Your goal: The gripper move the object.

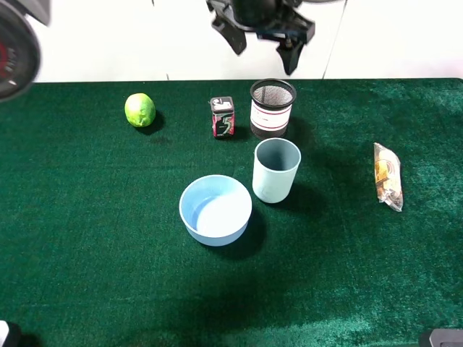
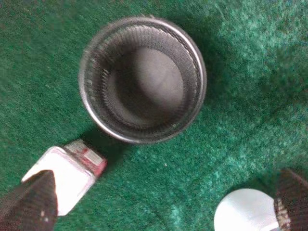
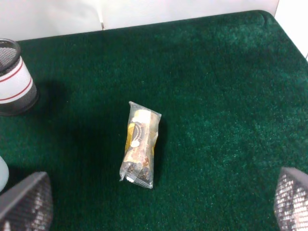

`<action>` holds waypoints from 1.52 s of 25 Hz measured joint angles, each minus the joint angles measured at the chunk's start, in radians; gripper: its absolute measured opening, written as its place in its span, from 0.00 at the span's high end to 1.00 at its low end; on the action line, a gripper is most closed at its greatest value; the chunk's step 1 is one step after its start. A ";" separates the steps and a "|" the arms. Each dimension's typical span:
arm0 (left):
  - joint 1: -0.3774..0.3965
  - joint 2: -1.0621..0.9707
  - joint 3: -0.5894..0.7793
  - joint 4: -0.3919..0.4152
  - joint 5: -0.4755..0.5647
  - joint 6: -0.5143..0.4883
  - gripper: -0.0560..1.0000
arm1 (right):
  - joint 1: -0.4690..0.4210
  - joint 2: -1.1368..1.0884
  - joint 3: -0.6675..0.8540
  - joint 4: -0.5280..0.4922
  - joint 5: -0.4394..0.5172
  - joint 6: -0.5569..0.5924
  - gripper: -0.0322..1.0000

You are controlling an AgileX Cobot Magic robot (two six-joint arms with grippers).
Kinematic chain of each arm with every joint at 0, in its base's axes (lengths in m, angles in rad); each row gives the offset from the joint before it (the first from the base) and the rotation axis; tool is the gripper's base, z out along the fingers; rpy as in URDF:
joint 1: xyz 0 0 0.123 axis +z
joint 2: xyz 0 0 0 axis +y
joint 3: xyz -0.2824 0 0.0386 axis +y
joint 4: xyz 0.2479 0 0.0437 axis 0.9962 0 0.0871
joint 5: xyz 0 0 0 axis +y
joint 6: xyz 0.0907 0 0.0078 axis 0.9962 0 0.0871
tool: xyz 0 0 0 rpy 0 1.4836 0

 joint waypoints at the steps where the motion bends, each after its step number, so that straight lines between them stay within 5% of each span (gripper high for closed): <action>1: 0.002 -0.010 0.000 0.001 0.000 0.006 0.07 | 0.000 0.000 0.000 0.000 0.000 0.000 0.30; 9: 0.006 -0.111 0.051 -0.001 0.001 0.012 0.04 | 0.000 0.000 0.000 0.000 0.000 0.000 0.30; 38: 0.006 -0.956 0.951 0.146 0.000 0.012 0.04 | 0.000 0.000 0.000 0.000 0.000 0.001 0.30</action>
